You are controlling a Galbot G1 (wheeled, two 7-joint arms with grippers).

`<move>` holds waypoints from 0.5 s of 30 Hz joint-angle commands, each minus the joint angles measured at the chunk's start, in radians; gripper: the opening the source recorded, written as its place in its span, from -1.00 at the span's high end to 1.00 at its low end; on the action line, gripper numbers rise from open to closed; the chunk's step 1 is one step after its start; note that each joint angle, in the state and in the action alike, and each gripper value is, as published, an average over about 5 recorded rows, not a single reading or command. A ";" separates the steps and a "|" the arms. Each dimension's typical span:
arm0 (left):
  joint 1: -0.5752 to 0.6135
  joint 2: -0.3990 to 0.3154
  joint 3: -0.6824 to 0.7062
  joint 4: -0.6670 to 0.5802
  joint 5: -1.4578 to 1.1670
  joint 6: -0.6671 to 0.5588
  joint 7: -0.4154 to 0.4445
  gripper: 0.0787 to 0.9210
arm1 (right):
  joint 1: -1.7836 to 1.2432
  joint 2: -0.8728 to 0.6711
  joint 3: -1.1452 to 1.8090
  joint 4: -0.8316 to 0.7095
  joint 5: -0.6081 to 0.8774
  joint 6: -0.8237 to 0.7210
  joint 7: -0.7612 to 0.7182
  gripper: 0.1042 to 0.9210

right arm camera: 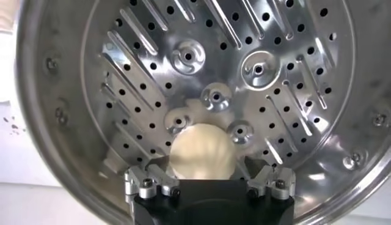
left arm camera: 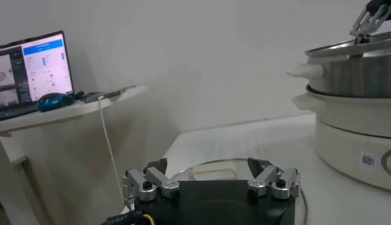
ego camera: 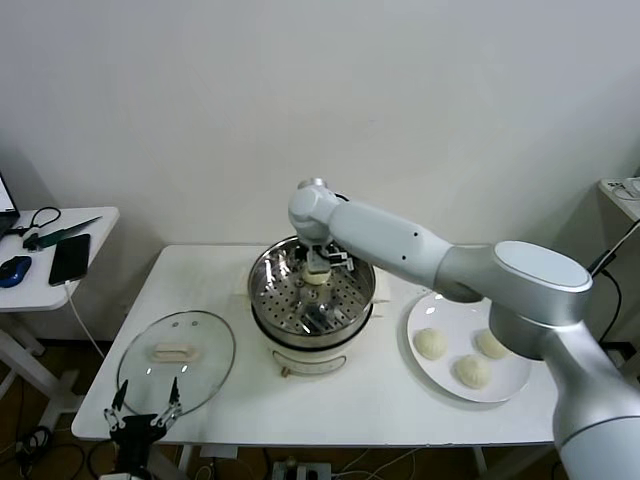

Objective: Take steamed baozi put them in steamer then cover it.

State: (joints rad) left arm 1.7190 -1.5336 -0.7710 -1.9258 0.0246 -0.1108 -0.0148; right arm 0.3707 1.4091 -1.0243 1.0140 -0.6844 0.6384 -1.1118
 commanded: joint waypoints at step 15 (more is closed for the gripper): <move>0.030 -0.005 0.012 -0.058 -0.037 0.031 -0.011 -0.77 | 0.495 -0.633 -0.463 0.394 1.218 -0.856 0.042 -0.76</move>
State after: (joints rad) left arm 1.7423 -1.5376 -0.7644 -1.9653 -0.0022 -0.0904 -0.0232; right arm 0.7067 1.0615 -1.3010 1.2558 0.0149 0.1971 -1.1035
